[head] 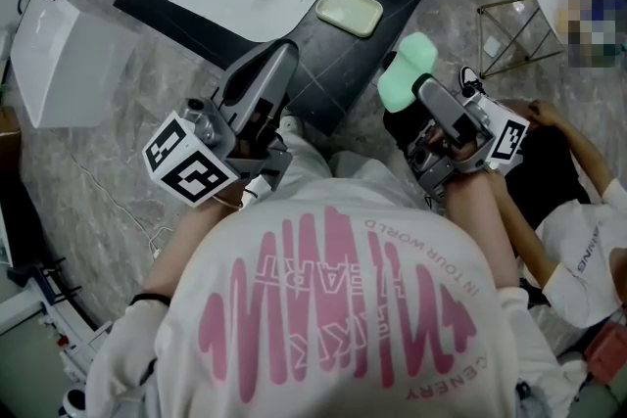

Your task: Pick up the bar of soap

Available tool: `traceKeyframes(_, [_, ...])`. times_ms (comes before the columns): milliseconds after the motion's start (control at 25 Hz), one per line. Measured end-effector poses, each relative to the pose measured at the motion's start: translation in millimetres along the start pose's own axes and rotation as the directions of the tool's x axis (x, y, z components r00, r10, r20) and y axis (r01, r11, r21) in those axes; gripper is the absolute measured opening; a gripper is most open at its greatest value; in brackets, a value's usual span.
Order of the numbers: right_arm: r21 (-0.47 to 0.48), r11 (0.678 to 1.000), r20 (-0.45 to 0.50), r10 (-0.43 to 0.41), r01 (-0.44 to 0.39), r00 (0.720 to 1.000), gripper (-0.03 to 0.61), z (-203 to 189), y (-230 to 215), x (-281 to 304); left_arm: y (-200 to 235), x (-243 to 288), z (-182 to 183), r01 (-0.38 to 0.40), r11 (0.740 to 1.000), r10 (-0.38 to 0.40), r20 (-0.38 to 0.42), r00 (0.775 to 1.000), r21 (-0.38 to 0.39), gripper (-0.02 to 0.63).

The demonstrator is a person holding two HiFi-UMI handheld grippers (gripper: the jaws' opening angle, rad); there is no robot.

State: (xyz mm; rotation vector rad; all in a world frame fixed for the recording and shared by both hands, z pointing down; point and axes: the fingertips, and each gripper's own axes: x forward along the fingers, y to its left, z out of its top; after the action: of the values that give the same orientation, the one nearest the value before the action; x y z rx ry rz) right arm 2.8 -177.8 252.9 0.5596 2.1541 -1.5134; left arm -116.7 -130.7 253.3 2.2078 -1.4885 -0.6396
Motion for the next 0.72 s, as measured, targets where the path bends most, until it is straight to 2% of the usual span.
traceKeyframes(720, [-0.008, 0.999, 0.001, -0.039, 0.039, 0.999, 0.284, 1, -11, -2, -3, -7, 2, -0.009, 1.000, 0.009, 0.006, 1.000, 0.017, 0.011])
